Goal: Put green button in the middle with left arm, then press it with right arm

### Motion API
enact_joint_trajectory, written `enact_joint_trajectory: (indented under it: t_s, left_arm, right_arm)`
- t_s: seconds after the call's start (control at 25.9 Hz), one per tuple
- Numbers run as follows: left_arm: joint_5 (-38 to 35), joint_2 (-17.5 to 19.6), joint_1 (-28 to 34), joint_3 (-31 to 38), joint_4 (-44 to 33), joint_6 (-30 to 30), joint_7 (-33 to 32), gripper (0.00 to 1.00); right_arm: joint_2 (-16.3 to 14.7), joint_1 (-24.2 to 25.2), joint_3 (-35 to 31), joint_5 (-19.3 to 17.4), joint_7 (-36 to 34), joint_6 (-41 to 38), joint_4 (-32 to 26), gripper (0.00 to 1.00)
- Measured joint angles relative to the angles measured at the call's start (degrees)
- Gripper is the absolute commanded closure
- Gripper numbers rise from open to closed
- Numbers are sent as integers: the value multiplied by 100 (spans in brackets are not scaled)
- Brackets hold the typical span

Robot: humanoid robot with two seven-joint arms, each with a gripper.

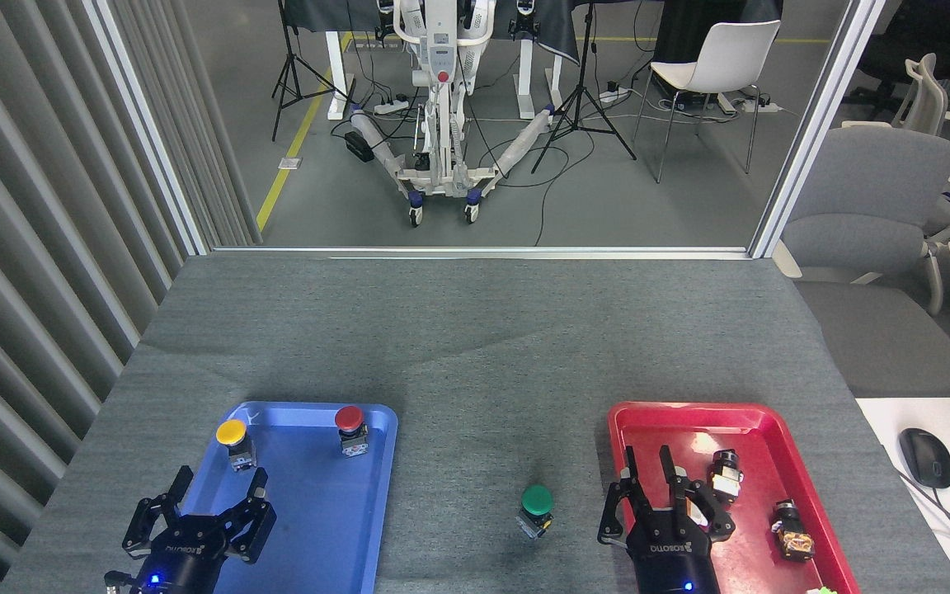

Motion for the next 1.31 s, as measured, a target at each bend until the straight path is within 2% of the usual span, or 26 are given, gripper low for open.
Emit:
enact_joint_trajectory:
  t_s: [0.31,0.58,0.85,1.31]
  left_arm:
    - [11,-10,91,-2,-12,9,-60,1]
    - [29,-70,97,-10,-31,-44,-59,1]
    - [19,-142,158,-19,-193,-45,-21,1]
    - [-5,-156,421,-31,-487,-50,21,1]
  right_arm:
    - [-158,295,-152,-297,-38,-118,-35,0]
    - [-278,391,-178,-868,42,-198,-98,0]
    - [-371,439,-238,-761,49,-423,-159,0]
    - [-432,502,-323,-787,29,-541,-251,0]
